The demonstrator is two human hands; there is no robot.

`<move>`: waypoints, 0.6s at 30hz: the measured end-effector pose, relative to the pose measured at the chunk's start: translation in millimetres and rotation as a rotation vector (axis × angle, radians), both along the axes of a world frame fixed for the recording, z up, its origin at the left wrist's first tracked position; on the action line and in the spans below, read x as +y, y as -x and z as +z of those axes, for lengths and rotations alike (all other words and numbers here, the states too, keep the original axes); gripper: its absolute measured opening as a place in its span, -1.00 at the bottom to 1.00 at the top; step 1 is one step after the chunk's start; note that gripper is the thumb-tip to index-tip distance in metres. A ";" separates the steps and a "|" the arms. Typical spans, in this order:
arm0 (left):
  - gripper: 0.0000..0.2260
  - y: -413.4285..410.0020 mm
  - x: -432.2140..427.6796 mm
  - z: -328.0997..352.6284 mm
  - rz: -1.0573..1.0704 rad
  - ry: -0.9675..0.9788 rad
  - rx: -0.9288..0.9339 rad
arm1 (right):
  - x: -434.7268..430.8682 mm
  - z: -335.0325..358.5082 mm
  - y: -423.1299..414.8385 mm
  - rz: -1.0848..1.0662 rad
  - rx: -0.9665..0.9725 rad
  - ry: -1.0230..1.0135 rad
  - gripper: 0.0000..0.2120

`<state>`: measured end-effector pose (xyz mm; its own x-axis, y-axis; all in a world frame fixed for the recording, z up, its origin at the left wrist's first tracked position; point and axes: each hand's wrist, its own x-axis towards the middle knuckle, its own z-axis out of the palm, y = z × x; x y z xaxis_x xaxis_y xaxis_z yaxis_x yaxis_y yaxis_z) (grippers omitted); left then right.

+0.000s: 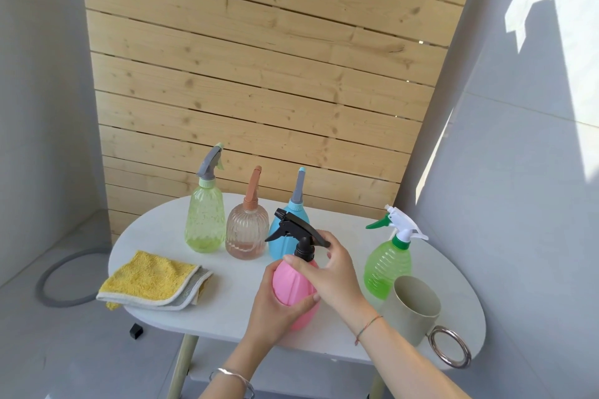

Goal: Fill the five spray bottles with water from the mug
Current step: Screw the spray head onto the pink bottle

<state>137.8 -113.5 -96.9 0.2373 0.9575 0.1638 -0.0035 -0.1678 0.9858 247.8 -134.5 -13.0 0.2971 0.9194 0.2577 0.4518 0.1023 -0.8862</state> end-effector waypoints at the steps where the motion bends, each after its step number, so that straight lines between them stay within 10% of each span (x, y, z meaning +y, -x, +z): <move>1: -0.25 0.3 -0.6 1.3 0.003 -0.002 -0.005 | -2.6 1.0 -1.6 0.041 0.044 0.010 -0.49; 18: -0.24 0.7 -2.5 2.6 0.021 0.033 0.014 | -18.6 45.7 -24.2 0.088 0.166 0.101 -0.16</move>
<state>137.1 -115.9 -94.2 0.2188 0.9672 0.1287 0.0139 -0.1350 0.9908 271.9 -153.1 32.7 0.2448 0.9624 0.1175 0.2923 0.0423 -0.9554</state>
